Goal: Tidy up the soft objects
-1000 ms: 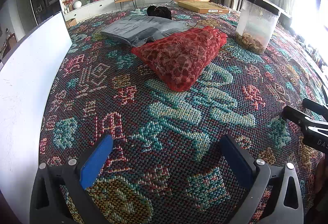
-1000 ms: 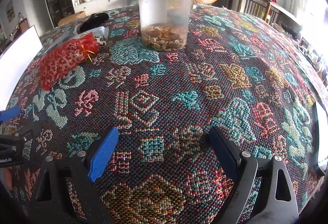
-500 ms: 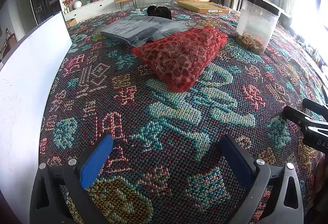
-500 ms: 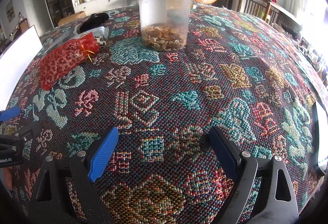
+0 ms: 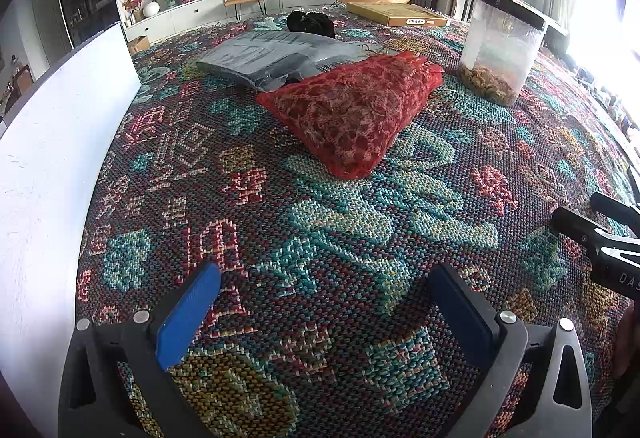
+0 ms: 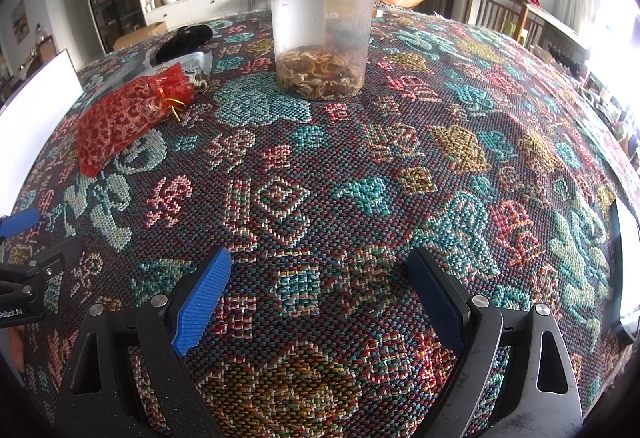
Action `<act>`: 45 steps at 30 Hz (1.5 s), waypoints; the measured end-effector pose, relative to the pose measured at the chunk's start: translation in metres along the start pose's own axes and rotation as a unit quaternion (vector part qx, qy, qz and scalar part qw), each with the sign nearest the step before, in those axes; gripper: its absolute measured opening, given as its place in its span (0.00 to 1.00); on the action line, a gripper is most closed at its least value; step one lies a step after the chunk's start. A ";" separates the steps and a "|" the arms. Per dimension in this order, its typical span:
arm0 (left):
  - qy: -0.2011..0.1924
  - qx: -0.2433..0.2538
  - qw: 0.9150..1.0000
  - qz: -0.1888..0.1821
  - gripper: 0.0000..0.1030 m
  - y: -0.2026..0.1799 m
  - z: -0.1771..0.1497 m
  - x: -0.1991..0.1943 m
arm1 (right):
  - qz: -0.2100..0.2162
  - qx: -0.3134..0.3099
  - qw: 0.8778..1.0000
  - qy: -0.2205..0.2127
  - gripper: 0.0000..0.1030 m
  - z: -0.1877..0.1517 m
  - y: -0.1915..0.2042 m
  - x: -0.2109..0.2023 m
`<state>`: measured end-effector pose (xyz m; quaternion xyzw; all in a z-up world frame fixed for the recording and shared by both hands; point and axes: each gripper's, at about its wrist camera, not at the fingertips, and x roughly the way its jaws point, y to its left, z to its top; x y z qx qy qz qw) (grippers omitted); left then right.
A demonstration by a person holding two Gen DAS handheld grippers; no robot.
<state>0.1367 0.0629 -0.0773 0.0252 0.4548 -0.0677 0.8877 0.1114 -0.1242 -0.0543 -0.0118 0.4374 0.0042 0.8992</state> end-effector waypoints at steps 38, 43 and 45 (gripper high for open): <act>-0.017 0.001 0.999 -0.036 1.00 -0.008 0.051 -0.019 | 0.000 0.000 1.000 0.000 0.89 0.000 -0.001 0.000; -0.004 0.092 0.996 0.009 1.00 -0.039 0.100 0.018 | 0.000 0.000 1.000 0.000 0.89 0.000 0.000 0.000; 0.013 0.127 0.991 0.042 1.00 -0.048 0.107 0.042 | 0.000 0.001 1.000 0.000 0.89 0.000 0.000 0.000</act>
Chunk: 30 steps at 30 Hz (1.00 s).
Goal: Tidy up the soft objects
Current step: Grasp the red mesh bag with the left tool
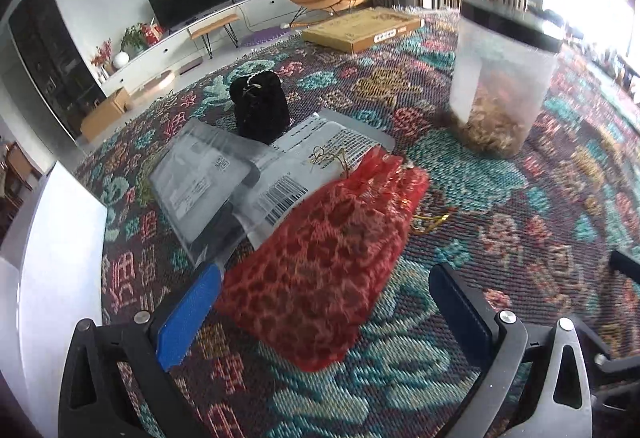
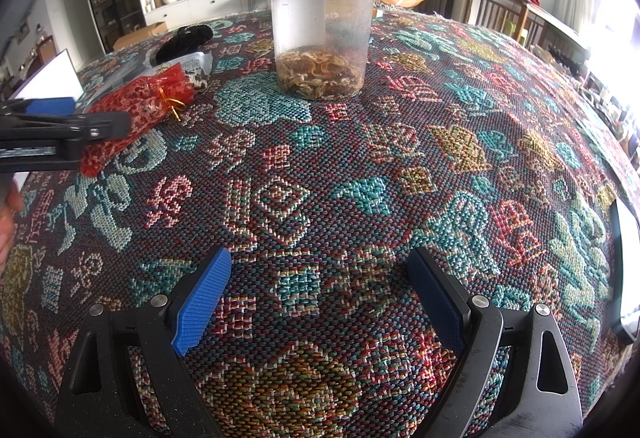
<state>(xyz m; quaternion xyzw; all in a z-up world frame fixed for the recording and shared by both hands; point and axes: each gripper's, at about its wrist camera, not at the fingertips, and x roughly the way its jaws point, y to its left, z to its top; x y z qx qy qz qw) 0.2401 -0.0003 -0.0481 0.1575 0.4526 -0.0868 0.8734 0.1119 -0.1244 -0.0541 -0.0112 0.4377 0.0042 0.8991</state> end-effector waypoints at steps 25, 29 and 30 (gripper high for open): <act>-0.015 -0.050 0.997 -0.048 0.93 0.014 -0.119 -0.051 | 0.002 0.000 1.000 -0.001 0.89 -0.001 0.000 -0.002; -0.016 -0.084 0.995 -0.060 0.88 0.024 -0.111 -0.042 | -0.002 -0.002 1.000 -0.002 0.89 -0.002 0.001 -0.003; -0.019 -0.107 0.992 -0.060 0.78 0.032 -0.112 -0.041 | -0.005 -0.005 1.000 -0.004 0.89 -0.002 0.003 -0.005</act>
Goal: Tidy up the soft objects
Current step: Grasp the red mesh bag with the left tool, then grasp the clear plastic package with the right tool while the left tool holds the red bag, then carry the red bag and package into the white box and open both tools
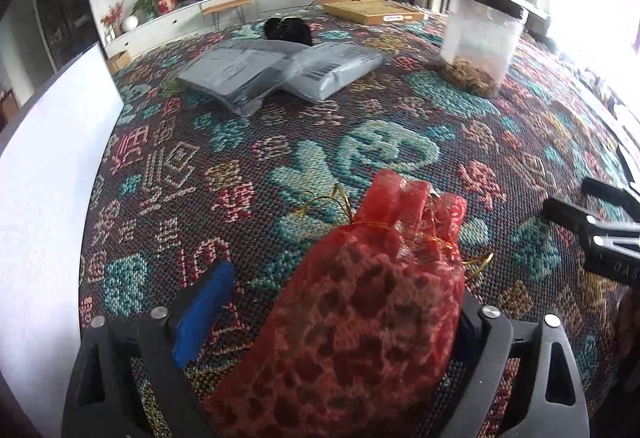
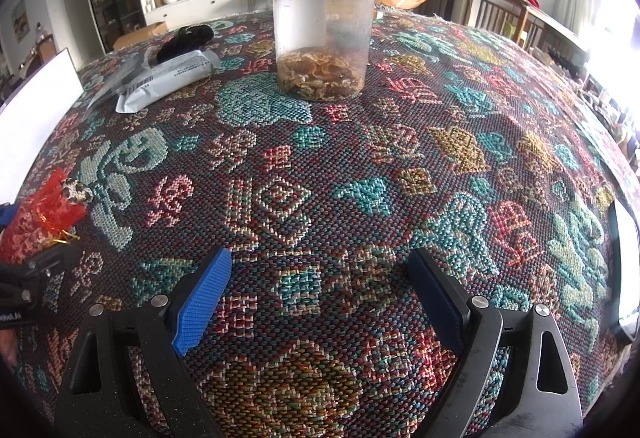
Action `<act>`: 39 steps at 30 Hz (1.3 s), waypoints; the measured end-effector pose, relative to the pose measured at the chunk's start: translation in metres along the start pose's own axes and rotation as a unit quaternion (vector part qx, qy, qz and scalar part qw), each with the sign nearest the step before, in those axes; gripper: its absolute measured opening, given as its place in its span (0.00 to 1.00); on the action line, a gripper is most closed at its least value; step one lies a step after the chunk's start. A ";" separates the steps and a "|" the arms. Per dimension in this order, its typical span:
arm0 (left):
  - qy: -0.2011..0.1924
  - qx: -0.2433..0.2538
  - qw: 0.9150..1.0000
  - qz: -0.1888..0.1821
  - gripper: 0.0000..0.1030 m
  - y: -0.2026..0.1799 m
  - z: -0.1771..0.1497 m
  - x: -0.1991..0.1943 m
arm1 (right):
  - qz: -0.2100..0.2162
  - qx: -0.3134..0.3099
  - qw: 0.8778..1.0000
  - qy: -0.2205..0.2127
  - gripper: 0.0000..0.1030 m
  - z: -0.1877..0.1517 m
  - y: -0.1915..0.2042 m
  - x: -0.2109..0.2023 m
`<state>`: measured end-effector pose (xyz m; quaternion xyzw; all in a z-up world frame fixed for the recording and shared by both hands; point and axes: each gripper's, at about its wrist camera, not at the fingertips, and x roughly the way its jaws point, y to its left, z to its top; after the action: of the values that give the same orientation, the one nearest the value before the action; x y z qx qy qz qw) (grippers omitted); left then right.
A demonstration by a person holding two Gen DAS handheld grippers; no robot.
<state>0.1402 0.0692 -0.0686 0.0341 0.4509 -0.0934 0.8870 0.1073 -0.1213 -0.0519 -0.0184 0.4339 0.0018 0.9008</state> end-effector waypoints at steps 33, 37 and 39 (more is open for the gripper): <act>0.001 -0.002 1.000 -0.001 1.00 0.010 0.002 0.011 | 0.242 -0.117 0.963 0.018 0.12 0.209 0.143 -0.005; 0.006 0.003 1.000 0.000 1.00 0.008 0.003 0.010 | 0.217 -0.062 0.974 -0.035 0.12 0.206 0.048 -0.074; 0.033 0.002 0.999 -0.010 1.00 0.005 0.005 0.006 | 0.186 -0.035 0.981 -0.043 0.13 0.201 -0.005 -0.092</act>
<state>0.1489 0.0726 -0.0706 0.0347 0.4802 -0.1021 0.8705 0.2066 -0.1178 0.1452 0.0311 0.3898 0.1854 0.9015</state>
